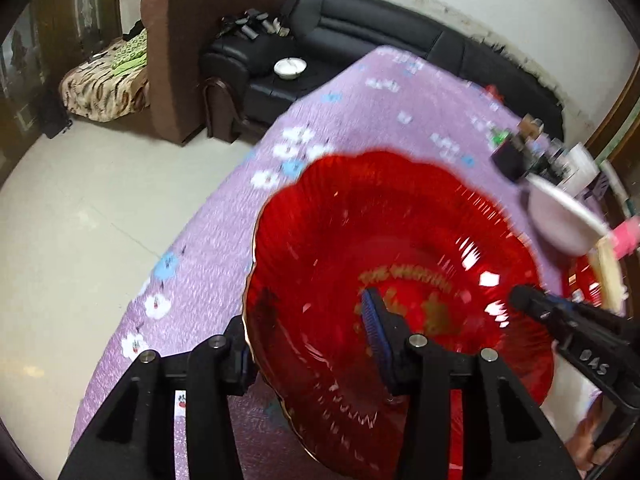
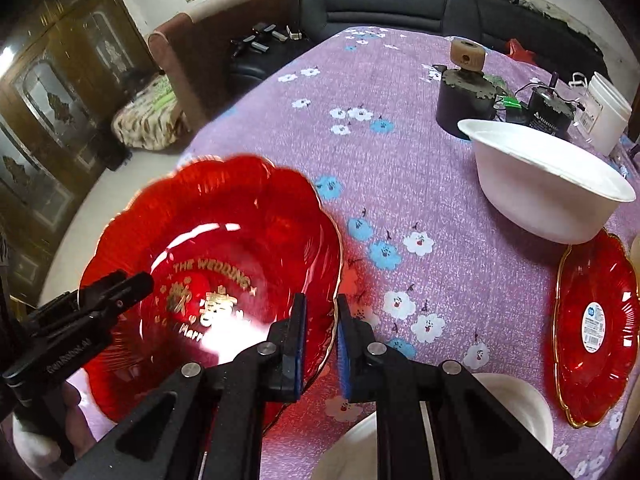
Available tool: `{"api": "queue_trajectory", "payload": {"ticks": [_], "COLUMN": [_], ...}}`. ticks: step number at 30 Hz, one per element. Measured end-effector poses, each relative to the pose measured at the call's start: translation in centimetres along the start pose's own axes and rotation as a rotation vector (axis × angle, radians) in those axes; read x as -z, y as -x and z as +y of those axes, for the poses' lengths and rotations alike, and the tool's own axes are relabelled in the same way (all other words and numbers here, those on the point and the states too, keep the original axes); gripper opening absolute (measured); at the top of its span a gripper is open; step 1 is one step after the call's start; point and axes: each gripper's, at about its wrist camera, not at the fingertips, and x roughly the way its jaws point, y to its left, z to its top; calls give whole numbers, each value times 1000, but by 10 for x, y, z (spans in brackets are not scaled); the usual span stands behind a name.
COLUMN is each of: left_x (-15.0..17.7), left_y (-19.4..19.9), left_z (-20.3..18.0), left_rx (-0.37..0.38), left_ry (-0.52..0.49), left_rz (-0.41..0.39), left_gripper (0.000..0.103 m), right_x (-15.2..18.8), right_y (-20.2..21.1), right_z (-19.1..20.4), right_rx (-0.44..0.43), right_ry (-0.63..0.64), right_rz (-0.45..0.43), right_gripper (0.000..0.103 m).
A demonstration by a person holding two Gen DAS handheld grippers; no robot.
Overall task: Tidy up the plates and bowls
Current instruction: 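Set the large red plate down with the left gripper while the right holds the white plate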
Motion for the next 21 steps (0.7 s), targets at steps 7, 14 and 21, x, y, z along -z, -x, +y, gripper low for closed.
{"api": "queue_trajectory", "payload": {"ticks": [7,14,21], "left_x": [9,39,78], "left_y": [31,103,125], "left_z": [4,-2,-35], "left_rx": [-14,42,131], "left_ry": [8,12,-47], "left_rz": [-68,-209,-207], "left_gripper": [59,77,82], "right_x": [6,55,113], "right_y": [38,119,125], "right_z": [-14,-61,-125], "right_rx": [-80,-98,-47], "right_ry": [-49,-123,-271], "right_rz": [-82,-199,-160], "right_gripper": [17,41,45]}}
